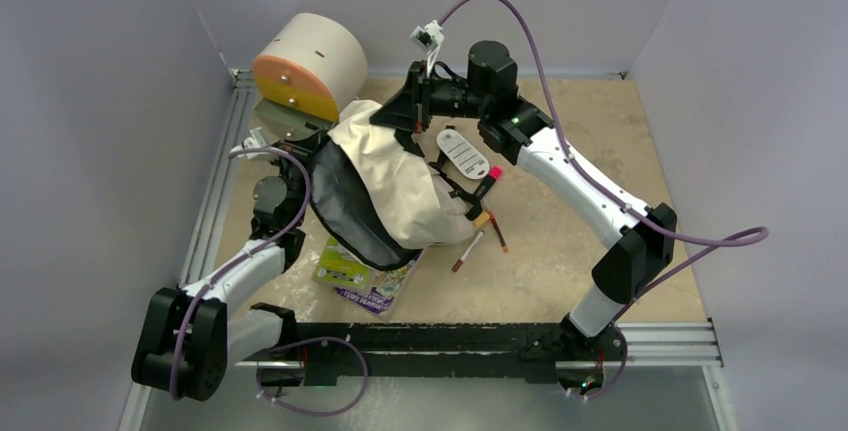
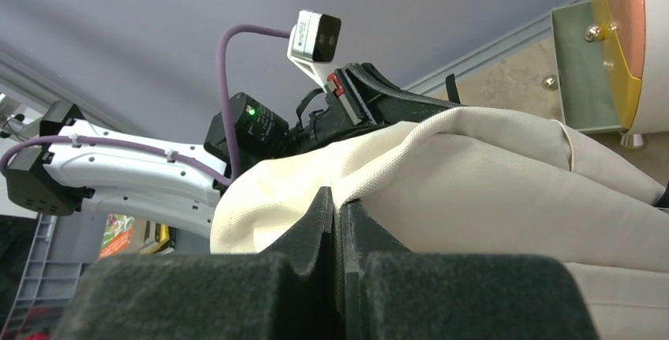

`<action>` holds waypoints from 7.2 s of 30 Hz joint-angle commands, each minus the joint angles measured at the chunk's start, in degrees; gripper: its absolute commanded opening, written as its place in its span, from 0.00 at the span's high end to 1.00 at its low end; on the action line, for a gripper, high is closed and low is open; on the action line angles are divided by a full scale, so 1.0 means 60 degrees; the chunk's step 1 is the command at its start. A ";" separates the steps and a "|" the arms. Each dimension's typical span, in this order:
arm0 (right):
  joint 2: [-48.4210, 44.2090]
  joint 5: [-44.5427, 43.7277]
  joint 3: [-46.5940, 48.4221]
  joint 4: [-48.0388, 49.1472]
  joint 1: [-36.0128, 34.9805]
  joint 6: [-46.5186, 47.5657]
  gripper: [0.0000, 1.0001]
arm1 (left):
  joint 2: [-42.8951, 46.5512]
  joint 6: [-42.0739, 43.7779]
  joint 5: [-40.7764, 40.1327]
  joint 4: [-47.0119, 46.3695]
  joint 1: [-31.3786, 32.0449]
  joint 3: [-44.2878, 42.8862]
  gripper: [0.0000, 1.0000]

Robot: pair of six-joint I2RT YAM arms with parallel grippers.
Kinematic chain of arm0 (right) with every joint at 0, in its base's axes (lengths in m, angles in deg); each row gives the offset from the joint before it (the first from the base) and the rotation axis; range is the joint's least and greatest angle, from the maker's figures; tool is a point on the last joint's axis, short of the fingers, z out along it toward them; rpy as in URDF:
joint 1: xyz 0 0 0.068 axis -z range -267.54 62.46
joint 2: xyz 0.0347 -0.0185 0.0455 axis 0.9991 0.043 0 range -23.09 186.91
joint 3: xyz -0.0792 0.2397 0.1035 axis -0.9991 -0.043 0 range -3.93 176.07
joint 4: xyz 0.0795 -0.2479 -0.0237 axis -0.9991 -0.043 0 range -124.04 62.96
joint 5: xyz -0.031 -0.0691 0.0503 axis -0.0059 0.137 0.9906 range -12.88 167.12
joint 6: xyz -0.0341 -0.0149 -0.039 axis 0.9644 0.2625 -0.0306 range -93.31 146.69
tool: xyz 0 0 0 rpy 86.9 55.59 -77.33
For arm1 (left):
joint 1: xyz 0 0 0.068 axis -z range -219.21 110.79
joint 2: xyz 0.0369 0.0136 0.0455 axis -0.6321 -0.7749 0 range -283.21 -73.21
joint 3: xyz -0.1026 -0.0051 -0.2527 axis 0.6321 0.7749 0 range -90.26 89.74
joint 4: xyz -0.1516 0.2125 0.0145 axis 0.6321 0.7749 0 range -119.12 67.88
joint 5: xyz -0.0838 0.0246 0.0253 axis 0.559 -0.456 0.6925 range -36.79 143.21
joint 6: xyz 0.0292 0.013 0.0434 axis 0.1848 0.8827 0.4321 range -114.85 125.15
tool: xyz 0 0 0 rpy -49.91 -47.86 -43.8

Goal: Pack the student bag
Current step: Adjust the student bag at the center of the board.

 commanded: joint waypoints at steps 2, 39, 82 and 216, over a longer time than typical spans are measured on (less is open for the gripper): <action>-0.1415 0.0823 0.0701 0.2783 0.0169 -0.0639 1.00 | -0.0371 0.0177 -0.0760 0.0788 -0.0119 0.0440 1.00; -0.1521 -0.2463 0.0914 0.2210 0.0565 -0.0135 1.00 | 0.2343 -0.0345 -0.0837 0.5689 -0.0119 -0.1364 0.35; -0.1239 -0.3855 0.1049 0.2227 0.0573 -0.0190 1.00 | 0.5789 -0.1009 0.3411 0.9002 -0.0119 -0.1840 0.50; -0.0270 -0.6074 -0.4938 0.0979 0.6557 -0.2207 1.00 | -1.0639 0.7342 0.3647 0.9542 0.1064 -1.4142 0.79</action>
